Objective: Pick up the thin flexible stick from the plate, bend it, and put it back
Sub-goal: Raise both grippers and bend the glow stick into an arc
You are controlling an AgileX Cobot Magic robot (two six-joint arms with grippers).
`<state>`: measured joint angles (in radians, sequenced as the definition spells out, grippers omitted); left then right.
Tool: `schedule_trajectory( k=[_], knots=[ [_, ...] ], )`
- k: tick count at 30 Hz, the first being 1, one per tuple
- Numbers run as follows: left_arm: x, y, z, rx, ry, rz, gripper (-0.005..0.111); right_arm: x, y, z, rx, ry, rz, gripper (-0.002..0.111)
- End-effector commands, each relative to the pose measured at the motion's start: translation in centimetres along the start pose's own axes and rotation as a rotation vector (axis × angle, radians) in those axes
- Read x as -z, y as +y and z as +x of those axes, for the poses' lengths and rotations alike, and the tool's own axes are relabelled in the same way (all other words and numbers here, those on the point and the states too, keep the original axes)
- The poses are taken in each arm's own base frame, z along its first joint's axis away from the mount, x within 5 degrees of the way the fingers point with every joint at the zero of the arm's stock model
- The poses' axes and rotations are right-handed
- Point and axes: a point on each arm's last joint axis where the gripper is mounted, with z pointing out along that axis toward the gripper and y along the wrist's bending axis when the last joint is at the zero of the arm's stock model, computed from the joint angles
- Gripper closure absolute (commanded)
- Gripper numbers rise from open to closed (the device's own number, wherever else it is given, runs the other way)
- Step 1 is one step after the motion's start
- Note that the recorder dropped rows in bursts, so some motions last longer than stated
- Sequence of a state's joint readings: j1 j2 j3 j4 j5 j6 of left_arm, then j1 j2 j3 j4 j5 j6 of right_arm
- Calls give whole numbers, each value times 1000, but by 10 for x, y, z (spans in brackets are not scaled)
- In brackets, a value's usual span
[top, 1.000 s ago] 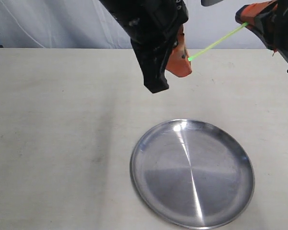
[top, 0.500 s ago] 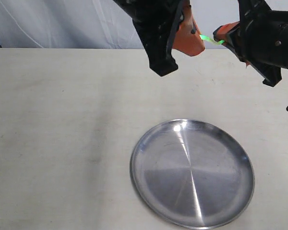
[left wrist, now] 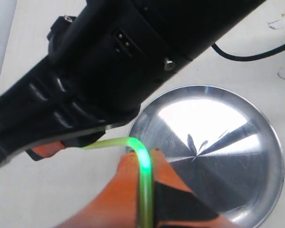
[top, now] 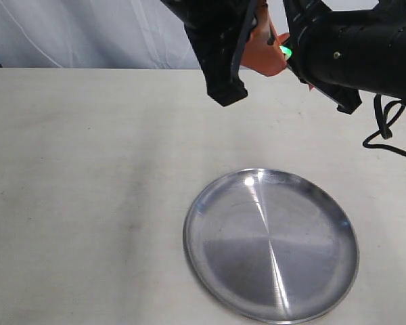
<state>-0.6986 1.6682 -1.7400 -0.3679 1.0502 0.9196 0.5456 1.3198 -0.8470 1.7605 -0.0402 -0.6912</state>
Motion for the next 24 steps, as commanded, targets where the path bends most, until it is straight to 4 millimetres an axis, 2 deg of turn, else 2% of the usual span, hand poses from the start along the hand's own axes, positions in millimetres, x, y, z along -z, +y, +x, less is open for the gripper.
schedule_trajectory(
  k=[1,12,17,24],
  knots=[
    [4,5,-3,-24,-12,-71,107,1,12,5,34,50,-66,109],
    [-1,22,21,34,51,-136,107,2,21,8,35,109,-132,109],
    [3,29,26,74,19,-142,107,3,23,11,14,141,-155,109],
    [1,30,26,77,17,-142,107,4,27,16,-5,194,-194,109]
  ],
)
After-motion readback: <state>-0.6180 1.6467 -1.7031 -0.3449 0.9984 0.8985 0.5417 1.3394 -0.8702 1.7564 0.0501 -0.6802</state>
